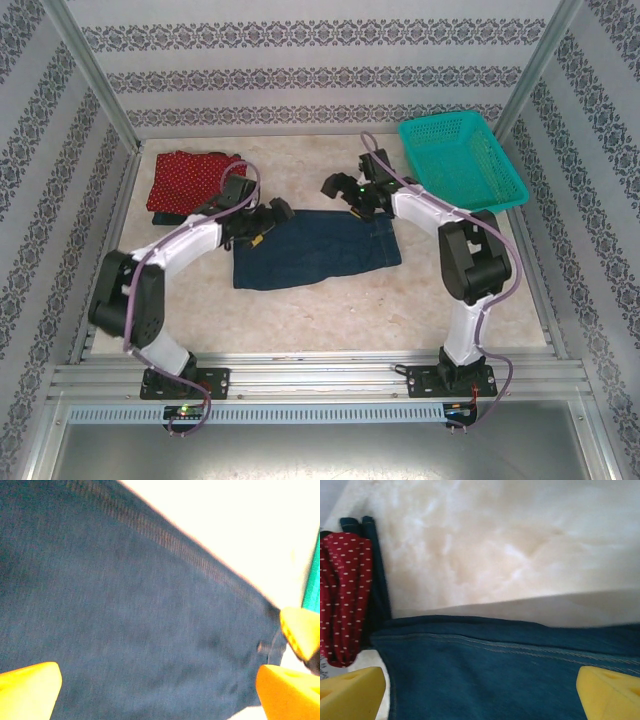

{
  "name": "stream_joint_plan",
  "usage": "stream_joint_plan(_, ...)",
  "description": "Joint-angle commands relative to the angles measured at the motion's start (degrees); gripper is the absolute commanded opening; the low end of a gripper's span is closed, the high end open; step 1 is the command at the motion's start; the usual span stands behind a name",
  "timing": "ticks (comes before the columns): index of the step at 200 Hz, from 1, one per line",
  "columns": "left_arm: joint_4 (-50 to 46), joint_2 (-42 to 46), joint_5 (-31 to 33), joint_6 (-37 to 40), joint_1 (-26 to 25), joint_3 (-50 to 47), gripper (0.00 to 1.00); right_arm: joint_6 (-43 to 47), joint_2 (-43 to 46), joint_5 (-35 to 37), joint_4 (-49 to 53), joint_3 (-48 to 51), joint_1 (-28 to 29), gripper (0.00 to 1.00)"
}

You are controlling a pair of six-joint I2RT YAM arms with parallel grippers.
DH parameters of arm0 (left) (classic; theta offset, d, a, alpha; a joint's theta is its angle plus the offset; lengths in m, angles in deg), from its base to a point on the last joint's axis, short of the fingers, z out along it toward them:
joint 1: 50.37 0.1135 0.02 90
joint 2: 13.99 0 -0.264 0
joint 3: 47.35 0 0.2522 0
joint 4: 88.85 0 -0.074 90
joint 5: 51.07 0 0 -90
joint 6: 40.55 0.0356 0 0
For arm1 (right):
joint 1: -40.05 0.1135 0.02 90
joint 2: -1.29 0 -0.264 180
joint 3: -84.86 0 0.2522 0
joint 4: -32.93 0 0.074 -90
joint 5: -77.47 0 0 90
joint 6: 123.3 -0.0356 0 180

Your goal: Fold and stack the skirts

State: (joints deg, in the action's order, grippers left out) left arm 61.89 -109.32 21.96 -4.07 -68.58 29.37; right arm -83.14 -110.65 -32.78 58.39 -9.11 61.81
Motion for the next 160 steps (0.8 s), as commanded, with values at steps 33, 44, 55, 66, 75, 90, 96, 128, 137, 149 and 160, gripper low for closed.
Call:
stream_joint_plan(33, 4.85, -12.18, 4.85, -3.27, 2.39, 1.53, 1.00, -3.91, -4.28, 3.68, -1.07, 1.09, -2.98, 0.98)
stream_joint_plan(44, 5.09, -11.17, 0.89, -1.62, 2.32, 1.86, 1.00, -1.81, -2.78, 1.90, -0.45, 1.76, -4.18, 0.98)
stream_joint_plan(55, 5.04, -9.28, -3.12, 0.07, 2.19, 2.78, 1.00, 1.92, -0.16, 0.78, 0.43, 2.64, -4.60, 0.98)
stream_joint_plan(66, 3.96, -7.38, -8.14, 1.51, 2.09, 3.96, 1.00, 6.61, 2.88, 1.23, 2.69, 3.56, -4.49, 0.98)
stream_joint_plan(75, 0.48, -5.23, -9.38, 2.13, 1.90, 4.81, 1.00, 9.73, 5.29, 2.96, 5.49, 4.48, -4.53, 0.98)
stream_joint_plan(90, -4.70, -0.66, -7.57, 3.46, 0.96, 4.18, 1.00, 12.60, 9.14, 3.66, 7.92, 8.03, -5.15, 0.98)
stream_joint_plan(96, -7.05, 1.05, -6.67, 3.80, 0.73, 3.52, 1.00, 12.75, 10.32, 2.99, 8.19, 9.78, -5.51, 0.98)
stream_joint_plan(128, -14.53, 6.15, -8.36, 1.67, 0.52, -3.32, 1.00, 11.83, 13.75, -5.26, 9.53, 16.49, -6.33, 0.98)
stream_joint_plan(137, -12.15, 7.46, -10.40, -0.40, 0.49, -6.74, 1.00, 11.91, 14.01, -7.08, 10.35, 17.45, -6.25, 0.98)
stream_joint_plan(149, -9.76, 8.78, -11.74, -2.59, 0.55, -10.54, 1.00, 12.39, 14.20, -7.06, 11.43, 18.79, -6.11, 0.98)
stream_joint_plan(160, -10.52, 9.18, -9.55, -2.62, 0.58, -12.77, 1.00, 12.58, 14.10, -4.24, 12.75, 20.32, -6.35, 0.98)
